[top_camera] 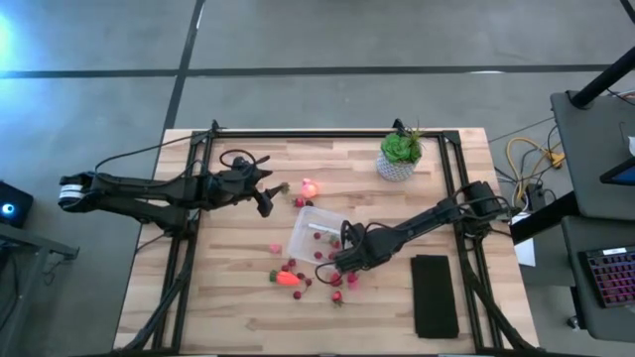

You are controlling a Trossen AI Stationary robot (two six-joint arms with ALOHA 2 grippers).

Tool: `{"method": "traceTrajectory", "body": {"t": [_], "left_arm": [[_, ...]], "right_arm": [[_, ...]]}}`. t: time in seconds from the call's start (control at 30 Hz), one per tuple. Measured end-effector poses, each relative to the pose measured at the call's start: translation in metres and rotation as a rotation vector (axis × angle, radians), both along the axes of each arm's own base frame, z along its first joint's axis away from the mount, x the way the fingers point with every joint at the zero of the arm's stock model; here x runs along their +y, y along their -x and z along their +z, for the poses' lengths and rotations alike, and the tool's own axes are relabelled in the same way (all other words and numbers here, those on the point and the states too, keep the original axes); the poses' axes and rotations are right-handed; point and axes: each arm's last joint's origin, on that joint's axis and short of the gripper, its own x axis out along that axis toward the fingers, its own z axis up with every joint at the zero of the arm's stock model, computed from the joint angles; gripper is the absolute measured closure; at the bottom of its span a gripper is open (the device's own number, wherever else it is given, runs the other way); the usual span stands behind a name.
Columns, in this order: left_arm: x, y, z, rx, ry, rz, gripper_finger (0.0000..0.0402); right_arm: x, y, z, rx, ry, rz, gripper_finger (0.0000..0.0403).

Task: Pick and placing Produce into tupperware
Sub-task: Put the red strawberry into the transparent container

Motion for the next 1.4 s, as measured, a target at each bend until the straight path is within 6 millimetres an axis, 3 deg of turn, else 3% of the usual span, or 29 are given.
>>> {"method": "traceTrajectory", "body": {"t": [0.57, 0.97, 1.4], "left_arm": [[-0.001, 0.0, -0.002, 0.009, 0.013, -0.019, 0.0139], [-0.001, 0.0, -0.002, 0.01, 0.013, -0.02, 0.0139], [-0.001, 0.0, -0.002, -0.016, 0.053, -0.002, 0.0139]], "right_arm": [[0.012, 0.005, 0.004, 0.014, -0.073, 0.025, 0.0137], [0.018, 0.009, 0.006, 0.017, -0.07, 0.017, 0.0174], [0.016, 0.009, 0.002, 0.013, -0.025, 0.024, 0.0177]]}}
